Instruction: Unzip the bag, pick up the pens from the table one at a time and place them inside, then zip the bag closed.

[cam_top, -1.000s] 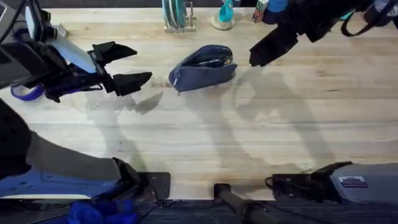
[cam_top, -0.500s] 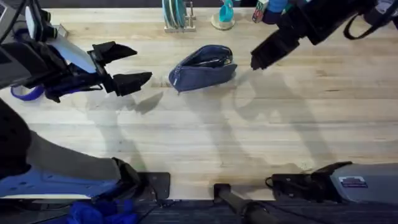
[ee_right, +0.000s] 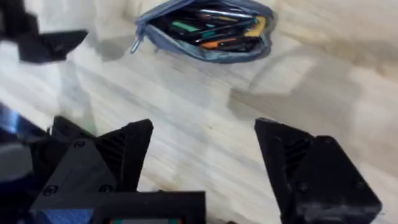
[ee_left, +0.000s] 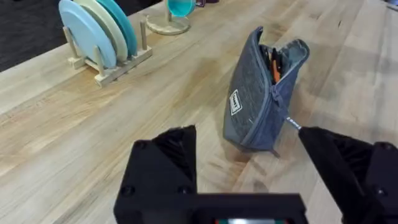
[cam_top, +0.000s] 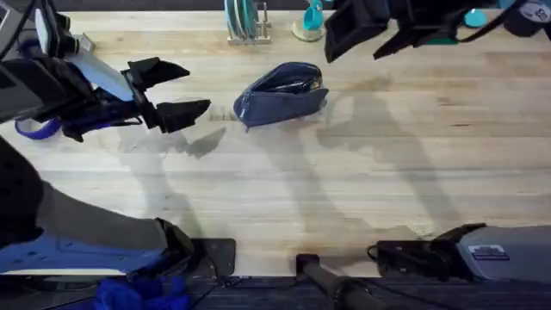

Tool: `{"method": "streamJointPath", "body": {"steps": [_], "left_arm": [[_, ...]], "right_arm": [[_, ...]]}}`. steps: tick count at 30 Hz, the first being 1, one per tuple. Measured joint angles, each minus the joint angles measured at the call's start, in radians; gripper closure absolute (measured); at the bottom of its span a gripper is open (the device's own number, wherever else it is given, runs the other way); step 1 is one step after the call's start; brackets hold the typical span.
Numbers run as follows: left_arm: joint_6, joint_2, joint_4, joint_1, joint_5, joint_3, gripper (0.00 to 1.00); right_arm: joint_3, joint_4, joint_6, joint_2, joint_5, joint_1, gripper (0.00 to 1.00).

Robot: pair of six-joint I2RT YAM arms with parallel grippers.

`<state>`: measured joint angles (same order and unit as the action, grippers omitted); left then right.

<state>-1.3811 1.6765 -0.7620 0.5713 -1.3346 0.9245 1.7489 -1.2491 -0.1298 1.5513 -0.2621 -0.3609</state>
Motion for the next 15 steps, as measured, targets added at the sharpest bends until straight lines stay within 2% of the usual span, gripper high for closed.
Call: {"method": "streamJointPath", "body": {"steps": [6,15], "left_arm": [[0.0,0.0,0.0,0.0,0.0,0.0,0.007],[0.0,0.0,0.0,0.0,0.0,0.0,0.007]], "right_arm": [[0.0,0.013,-0.192,0.0,0.117,-0.094,0.005],[0.0,0.028,-0.356,0.0,0.204,-0.197,0.006]]}}
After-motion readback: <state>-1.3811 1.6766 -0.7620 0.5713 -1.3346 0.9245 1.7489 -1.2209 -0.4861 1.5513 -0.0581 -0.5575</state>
